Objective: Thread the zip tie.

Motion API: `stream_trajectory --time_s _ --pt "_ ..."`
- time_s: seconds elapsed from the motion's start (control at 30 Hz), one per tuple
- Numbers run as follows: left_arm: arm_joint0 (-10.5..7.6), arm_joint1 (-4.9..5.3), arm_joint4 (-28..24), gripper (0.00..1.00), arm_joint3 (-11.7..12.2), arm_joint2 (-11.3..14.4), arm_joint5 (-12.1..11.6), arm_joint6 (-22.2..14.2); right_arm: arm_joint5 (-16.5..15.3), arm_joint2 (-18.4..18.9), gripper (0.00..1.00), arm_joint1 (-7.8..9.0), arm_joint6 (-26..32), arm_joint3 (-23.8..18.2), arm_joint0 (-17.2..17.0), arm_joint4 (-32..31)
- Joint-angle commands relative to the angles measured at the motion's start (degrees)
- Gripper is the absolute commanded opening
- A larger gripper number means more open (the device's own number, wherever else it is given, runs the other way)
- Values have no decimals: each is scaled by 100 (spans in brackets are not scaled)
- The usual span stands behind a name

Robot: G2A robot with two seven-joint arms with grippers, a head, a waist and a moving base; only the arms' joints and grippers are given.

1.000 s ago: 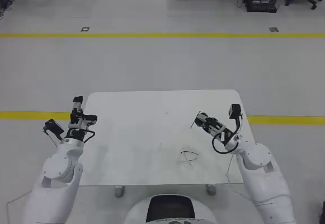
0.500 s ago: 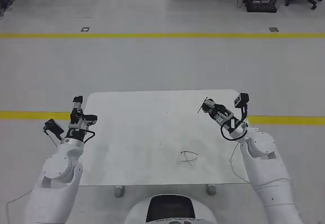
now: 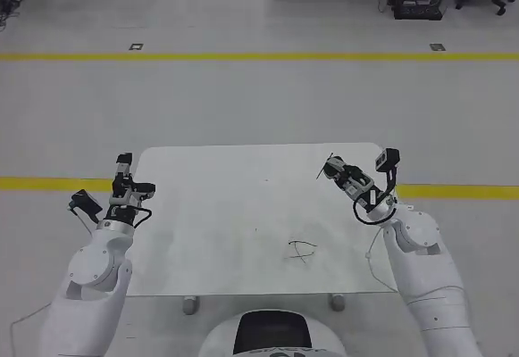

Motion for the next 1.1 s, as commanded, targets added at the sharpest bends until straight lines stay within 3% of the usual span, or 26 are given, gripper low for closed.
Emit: stream_trajectory --time_s 0.0,0.07,0.2,0.73,0.9,1.0,1.07 --pt "0 0 0 100 0 0 0 0 -309 16 0 -1 -58 31 -93 69" --pt "0 0 0 100 0 0 0 0 -650 21 0 -1 -129 29 -201 83" --pt "0 0 0 100 0 0 0 0 -652 71 0 -27 -354 -287 -418 197" --pt "0 0 0 100 0 0 0 0 -652 43 0 -29 -462 -312 -438 126" --pt "-256 13 -19 100 -15 286 141 -991 -652 -51 0 -51 -777 -440 -551 -249" --pt "-417 32 143 100 116 575 250 -1784 -652 -108 0 -79 -937 -522 -648 -395" --pt "-571 29 179 100 201 731 280 -2013 -652 -163 0 -103 -1004 -557 -704 -418"
